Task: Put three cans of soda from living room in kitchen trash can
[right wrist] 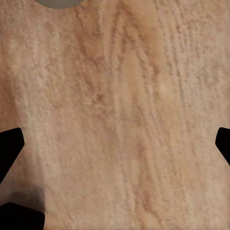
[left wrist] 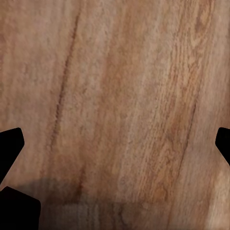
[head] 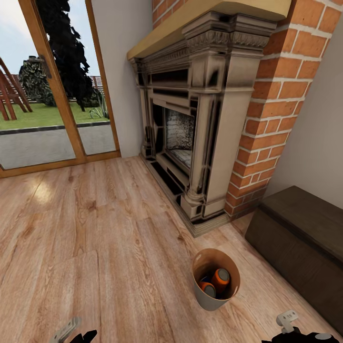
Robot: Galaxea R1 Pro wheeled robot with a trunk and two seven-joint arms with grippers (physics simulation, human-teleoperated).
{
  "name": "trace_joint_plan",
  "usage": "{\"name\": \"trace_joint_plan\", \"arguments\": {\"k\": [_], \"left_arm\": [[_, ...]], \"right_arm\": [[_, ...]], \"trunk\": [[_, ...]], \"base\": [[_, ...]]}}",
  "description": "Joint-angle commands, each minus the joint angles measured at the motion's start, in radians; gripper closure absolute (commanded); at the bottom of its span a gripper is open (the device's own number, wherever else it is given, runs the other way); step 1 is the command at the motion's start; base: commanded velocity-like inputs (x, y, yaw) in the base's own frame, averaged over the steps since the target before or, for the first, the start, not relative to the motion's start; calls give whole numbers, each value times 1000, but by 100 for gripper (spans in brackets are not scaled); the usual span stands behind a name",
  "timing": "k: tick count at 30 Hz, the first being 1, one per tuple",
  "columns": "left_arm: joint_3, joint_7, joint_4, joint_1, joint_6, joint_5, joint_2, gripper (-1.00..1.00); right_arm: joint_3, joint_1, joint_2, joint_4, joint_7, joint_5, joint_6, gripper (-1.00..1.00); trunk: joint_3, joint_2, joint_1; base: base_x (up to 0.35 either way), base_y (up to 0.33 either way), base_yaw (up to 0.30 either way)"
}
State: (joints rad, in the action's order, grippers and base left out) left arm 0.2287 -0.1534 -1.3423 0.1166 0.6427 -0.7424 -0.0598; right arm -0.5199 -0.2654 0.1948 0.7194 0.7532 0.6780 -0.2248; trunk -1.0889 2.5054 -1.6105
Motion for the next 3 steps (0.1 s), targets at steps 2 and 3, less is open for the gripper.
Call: {"name": "trace_joint_plan", "arguments": {"k": [2, 3], "left_arm": [[0, 0, 1, 0, 0, 0, 0, -100], [0, 0, 1, 0, 0, 0, 0, -100]], "right_arm": [[1, 0, 0, 0, 0, 0, 0, -100], [1, 0, 0, 0, 0, 0, 0, -100]], "trunk": [[0, 0, 0], [0, 0, 0]], "base": [[0, 0, 0], [0, 0, 0]]}}
